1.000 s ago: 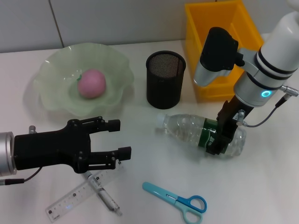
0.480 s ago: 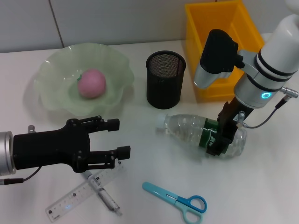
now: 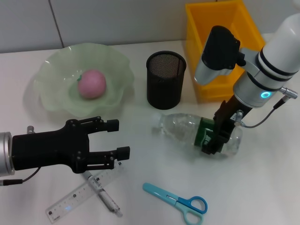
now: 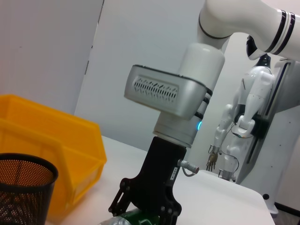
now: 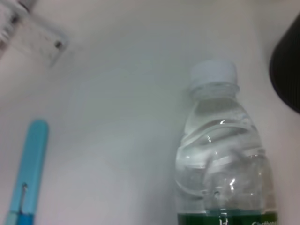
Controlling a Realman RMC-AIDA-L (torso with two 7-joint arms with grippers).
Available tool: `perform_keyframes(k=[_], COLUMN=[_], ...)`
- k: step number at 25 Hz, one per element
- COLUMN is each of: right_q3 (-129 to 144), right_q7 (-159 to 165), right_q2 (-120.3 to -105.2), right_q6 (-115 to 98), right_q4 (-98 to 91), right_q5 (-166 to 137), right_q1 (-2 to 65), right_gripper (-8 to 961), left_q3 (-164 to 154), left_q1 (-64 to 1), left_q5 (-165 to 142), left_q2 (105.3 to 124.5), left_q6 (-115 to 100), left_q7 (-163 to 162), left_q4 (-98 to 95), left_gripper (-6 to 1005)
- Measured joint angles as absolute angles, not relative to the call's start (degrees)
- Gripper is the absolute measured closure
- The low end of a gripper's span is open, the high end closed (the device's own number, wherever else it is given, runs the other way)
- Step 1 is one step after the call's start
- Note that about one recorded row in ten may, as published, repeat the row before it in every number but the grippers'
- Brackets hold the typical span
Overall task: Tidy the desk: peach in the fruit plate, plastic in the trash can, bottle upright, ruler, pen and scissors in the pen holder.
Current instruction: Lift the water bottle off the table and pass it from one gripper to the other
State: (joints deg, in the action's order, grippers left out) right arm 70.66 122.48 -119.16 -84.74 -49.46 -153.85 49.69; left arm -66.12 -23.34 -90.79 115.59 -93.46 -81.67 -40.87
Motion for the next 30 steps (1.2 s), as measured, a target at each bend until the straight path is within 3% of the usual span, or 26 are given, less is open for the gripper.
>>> perform_keyframes(k=[13,24,30], right_q3=[66.6,54.3,52.1], right_q7=[120.1,107.6,98.1], right_q2=[-118.86,-118.96,-118.92], right_q6=[-89.0,-88.9,-88.5], right_q4=[-57.8,-58.6,-52.3], right_q5=[-143.1,-121.1,-106.8], right_q1=[45.2,38.2,35.8], right_gripper=[184,184,185], left_q3=[-60.8,-48.1,-41.8], left_q1=[-22.5,-22.4,-25.3], left_q5=[-90.6,-90.2,-89.5], left_q2=[115.21,117.9,118.11], left_q6=[-94.0,-97.4,-97.9], left_q7=[-83.1,-79.6,-78.7], left_q4=[-40.8,-37.3,-30.2], left_gripper=[190,191,191])
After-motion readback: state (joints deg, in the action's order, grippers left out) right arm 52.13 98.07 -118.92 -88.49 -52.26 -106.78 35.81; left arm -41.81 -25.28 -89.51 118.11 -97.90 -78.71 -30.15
